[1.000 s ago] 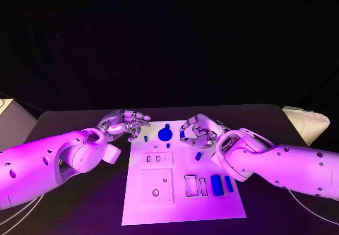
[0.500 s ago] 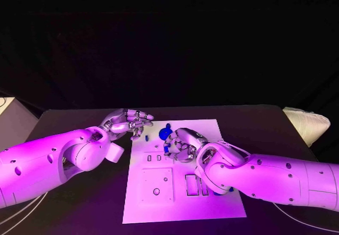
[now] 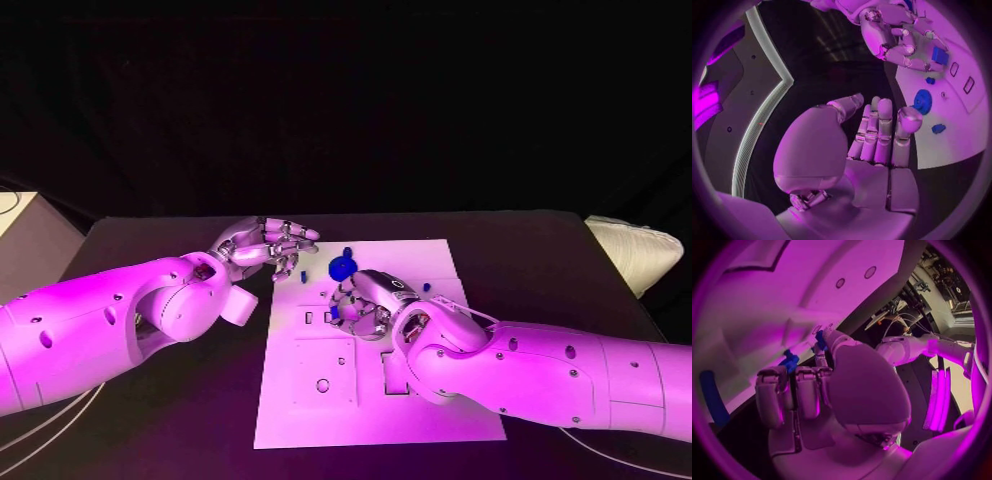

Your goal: Assemble the parts on the task board

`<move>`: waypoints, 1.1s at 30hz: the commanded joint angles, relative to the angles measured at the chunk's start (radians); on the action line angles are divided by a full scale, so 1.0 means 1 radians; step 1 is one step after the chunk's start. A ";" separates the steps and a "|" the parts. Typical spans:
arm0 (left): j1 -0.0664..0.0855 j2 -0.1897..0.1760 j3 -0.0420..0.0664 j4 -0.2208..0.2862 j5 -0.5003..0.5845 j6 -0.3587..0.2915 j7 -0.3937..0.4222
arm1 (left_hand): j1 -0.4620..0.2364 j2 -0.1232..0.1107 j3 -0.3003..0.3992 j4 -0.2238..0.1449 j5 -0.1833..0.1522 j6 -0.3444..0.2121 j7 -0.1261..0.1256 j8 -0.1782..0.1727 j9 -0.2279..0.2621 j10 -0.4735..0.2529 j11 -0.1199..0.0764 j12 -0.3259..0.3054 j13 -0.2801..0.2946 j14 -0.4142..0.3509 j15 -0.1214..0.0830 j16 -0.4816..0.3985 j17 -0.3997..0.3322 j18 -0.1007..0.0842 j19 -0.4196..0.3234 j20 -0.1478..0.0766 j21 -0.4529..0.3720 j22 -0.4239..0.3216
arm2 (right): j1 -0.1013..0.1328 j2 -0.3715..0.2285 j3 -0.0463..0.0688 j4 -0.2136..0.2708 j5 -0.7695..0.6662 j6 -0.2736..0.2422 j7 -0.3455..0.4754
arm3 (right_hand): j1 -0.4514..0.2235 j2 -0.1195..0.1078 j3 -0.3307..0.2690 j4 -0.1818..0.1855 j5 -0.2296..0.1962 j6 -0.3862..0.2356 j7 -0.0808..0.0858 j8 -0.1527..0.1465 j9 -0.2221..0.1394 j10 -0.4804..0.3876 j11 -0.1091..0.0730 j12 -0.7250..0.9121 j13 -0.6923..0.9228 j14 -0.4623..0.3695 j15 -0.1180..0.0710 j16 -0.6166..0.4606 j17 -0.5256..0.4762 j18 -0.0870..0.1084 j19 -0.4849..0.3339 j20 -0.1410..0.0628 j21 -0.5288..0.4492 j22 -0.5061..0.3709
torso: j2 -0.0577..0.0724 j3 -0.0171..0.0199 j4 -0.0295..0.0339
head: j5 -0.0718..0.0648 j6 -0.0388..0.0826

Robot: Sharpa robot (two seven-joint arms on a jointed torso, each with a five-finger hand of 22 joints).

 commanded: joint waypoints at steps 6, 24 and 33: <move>0.000 0.000 0.001 0.003 0.004 0.016 0.002 | -0.012 -0.002 0.004 0.002 -0.004 -0.007 -0.003 -0.002 0.001 -0.004 0.001 0.005 0.002 -0.006 0.002 -0.002 0.002 -0.014 -0.008 0.002 0.005 0.001 | -0.006 0.008 0.000 -0.011 -0.067 0.009 -0.017 | -0.013 -0.004 0.005 0.002 0.003 0.006 -0.008 0.033 0.018 0.058 -0.003 -0.005 0.213 0.090 -0.002 -0.003 0.192 -0.007 0.105 -0.008 0.006 0.263 | 0.001 0.0002 -0.0020 | 0.003 -0.009; 0.000 0.000 0.001 0.002 0.004 0.020 -0.001 | -0.012 -0.002 0.004 0.002 -0.004 -0.007 -0.003 -0.002 0.001 -0.004 0.001 0.005 0.002 -0.006 0.002 -0.002 0.002 -0.014 -0.008 0.002 0.005 0.001 | -0.015 0.021 0.000 -0.026 -0.107 0.012 -0.059 | -0.032 -0.018 0.005 0.004 0.003 0.006 -0.008 0.041 0.020 0.057 -0.003 -0.006 0.212 0.090 -0.001 -0.003 0.191 -0.007 0.105 -0.007 0.006 0.263 | 0.000 0.0003 -0.0007 | 0.000 -0.018; 0.000 -0.002 0.001 0.002 0.004 0.022 -0.002 | -0.012 -0.002 0.004 0.002 -0.004 -0.007 -0.003 -0.002 0.001 -0.004 0.001 0.005 0.002 -0.006 0.002 -0.002 0.002 -0.014 -0.008 0.002 0.005 0.001 | -0.018 0.028 0.000 -0.038 -0.129 0.008 -0.074 | -0.053 -0.033 0.000 0.009 -0.003 0.007 -0.010 0.051 0.023 0.055 -0.004 -0.008 0.210 0.090 -0.002 -0.004 0.190 -0.007 0.105 -0.007 0.006 0.263 | 0.000 0.0002 -0.0012 | 0.001 -0.020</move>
